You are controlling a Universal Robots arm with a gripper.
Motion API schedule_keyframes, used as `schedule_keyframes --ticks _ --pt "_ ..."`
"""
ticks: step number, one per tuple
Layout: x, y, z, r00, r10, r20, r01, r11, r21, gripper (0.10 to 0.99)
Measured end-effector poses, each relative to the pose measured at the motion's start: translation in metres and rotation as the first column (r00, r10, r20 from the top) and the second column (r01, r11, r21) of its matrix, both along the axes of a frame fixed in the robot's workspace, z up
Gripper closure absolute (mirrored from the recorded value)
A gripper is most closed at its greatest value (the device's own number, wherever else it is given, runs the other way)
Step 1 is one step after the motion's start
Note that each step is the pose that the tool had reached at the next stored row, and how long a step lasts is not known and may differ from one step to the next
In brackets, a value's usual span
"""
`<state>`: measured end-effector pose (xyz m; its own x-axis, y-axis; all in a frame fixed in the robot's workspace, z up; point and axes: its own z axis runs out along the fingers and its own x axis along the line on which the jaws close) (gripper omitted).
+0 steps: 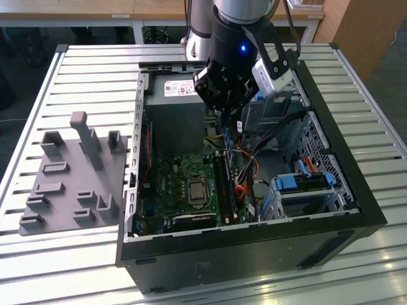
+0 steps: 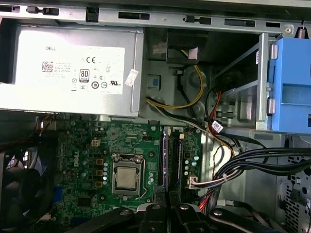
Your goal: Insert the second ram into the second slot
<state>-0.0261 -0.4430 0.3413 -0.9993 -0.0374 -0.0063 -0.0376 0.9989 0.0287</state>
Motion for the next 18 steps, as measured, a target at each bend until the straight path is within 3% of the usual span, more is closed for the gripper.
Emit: schedule_keyframes --ticks 18 --pt "0.0000 -0.0005 -0.0135 1.0000 0.000 -0.0001 0.000 1.0000 -0.001 0.949"
